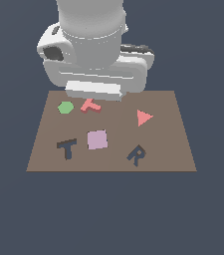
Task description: Insert a designated object into the corresponding slot on a board.
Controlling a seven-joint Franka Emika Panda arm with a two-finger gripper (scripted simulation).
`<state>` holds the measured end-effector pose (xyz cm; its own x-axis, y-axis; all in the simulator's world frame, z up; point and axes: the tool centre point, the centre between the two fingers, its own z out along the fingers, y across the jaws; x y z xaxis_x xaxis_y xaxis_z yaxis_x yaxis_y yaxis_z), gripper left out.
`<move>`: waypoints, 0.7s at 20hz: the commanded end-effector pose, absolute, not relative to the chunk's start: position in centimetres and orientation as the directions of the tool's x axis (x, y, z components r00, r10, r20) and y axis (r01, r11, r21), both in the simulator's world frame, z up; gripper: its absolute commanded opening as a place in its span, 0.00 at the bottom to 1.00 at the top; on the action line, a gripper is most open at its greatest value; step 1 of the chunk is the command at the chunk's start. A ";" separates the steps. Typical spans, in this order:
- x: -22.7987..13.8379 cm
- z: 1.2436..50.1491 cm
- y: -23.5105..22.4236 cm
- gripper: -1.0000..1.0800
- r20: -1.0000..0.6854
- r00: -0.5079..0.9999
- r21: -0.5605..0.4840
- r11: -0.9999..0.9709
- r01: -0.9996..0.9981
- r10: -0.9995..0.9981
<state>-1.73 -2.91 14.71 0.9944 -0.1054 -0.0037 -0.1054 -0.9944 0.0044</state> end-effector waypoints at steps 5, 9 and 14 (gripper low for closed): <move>-3.9 10.2 -5.0 0.96 -0.002 0.969 0.004 -0.969 -0.247 -0.247; -5.2 7.8 -5.9 0.96 -0.001 0.947 0.004 -0.947 -0.322 -0.322; -6.3 5.8 -6.6 0.96 0.000 0.925 0.002 -0.925 -0.380 -0.380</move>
